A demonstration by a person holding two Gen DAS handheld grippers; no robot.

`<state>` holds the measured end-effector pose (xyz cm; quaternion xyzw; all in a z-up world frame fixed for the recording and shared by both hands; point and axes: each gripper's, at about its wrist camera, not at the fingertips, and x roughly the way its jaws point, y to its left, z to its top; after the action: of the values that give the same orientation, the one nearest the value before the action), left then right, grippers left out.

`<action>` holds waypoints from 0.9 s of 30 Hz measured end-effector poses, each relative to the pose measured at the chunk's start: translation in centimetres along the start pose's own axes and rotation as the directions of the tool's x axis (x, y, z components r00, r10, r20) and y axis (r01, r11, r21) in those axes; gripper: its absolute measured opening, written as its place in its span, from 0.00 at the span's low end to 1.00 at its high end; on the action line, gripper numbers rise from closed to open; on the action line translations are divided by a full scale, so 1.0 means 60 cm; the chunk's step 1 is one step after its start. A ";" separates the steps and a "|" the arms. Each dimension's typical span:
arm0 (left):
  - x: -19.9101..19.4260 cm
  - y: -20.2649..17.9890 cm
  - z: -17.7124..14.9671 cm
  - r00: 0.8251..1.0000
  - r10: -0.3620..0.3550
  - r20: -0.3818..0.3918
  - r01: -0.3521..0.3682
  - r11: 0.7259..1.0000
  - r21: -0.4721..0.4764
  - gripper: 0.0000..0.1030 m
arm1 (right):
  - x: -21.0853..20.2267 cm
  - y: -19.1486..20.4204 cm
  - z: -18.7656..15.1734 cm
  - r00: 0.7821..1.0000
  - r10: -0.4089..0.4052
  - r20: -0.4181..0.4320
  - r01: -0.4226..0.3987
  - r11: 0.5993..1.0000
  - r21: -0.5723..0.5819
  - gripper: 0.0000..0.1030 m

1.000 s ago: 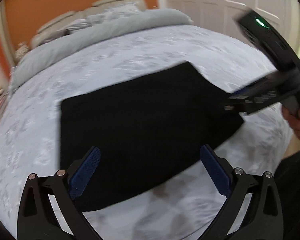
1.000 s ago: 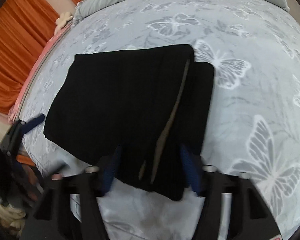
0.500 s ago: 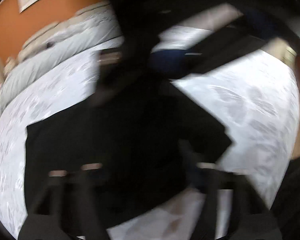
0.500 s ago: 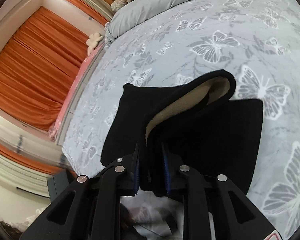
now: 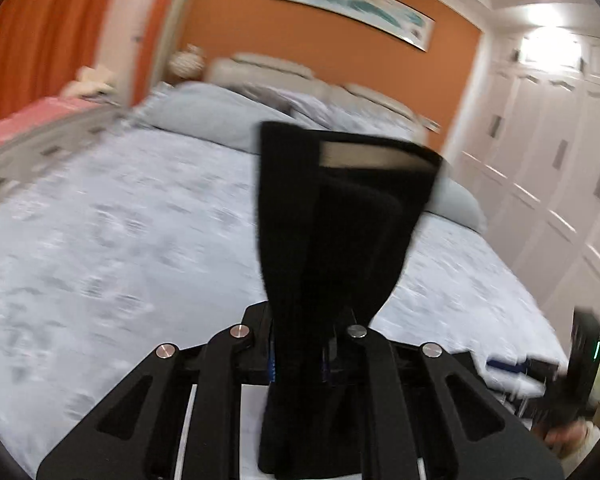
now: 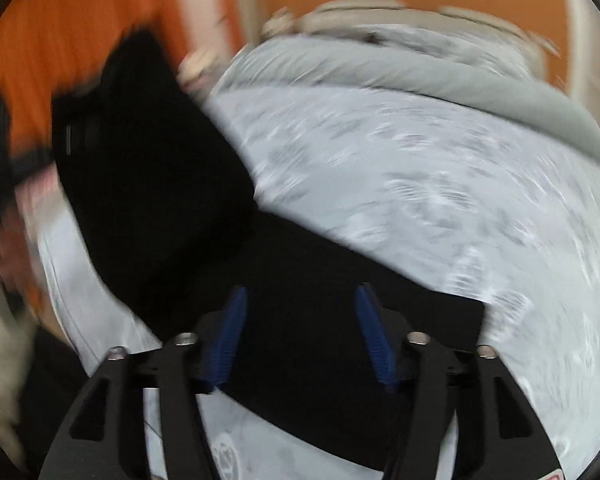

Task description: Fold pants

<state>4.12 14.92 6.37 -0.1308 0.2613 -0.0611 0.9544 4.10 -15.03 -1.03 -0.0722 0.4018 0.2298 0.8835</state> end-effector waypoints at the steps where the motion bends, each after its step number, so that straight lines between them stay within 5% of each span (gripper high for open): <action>1: -0.012 0.016 0.001 1.000 0.017 0.007 -0.017 1.000 -0.019 0.13 | 0.020 0.032 -0.001 1.000 -0.013 -0.016 0.012 0.998 -0.068 0.62; 7: -0.022 0.095 0.005 0.995 0.099 -0.014 -0.100 0.991 -0.085 0.14 | 0.144 0.170 -0.027 0.988 -0.124 -0.089 0.085 0.933 -0.351 0.60; 8: -0.022 0.104 0.003 0.994 0.110 -0.022 -0.112 0.990 -0.088 0.14 | 0.166 0.172 -0.028 0.982 -0.159 -0.100 0.112 0.925 -0.363 0.54; 10: -0.015 0.123 -0.005 0.992 0.118 -0.054 -0.123 0.986 -0.109 0.14 | 0.181 0.159 -0.019 0.986 -0.099 -0.136 0.055 0.955 -0.291 0.15; 12: -0.013 0.136 -0.012 0.990 0.119 -0.079 -0.128 0.984 -0.120 0.14 | 0.161 0.143 0.005 0.992 -0.060 -0.113 0.036 0.979 -0.200 0.12; 17: -0.028 0.152 -0.020 0.989 0.119 -0.092 -0.130 0.982 -0.136 0.14 | 0.080 0.110 0.048 0.988 0.151 0.033 -0.149 0.988 -0.046 0.12; 19: -0.029 0.154 -0.020 0.989 0.118 -0.091 -0.130 0.981 -0.143 0.14 | 0.105 0.126 0.043 0.985 0.171 -0.015 -0.172 0.983 -0.071 0.14; 22: -0.024 0.140 -0.021 0.988 0.127 -0.091 -0.139 0.980 -0.140 0.14 | 0.199 0.146 -0.004 0.967 0.144 -0.211 -0.169 0.980 -0.105 0.18; 23: -0.023 0.133 -0.021 0.988 0.125 -0.089 -0.136 0.982 -0.133 0.14 | 0.191 0.141 -0.007 0.971 0.165 -0.176 -0.182 0.979 -0.088 0.19; 26: -0.025 0.109 -0.018 0.990 0.122 -0.066 -0.128 0.987 -0.097 0.14 | 0.109 0.096 0.020 0.978 0.185 -0.100 -0.188 0.982 -0.022 0.38; 27: -0.026 0.100 -0.018 0.991 0.124 -0.058 -0.129 0.988 -0.083 0.15 | 0.064 0.064 0.025 0.990 0.140 -0.019 -0.141 0.990 -0.004 0.56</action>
<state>2.53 20.75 4.55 -0.1534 0.2964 0.0077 0.9426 5.54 -9.85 -2.66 -0.0482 0.4136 0.2919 0.8611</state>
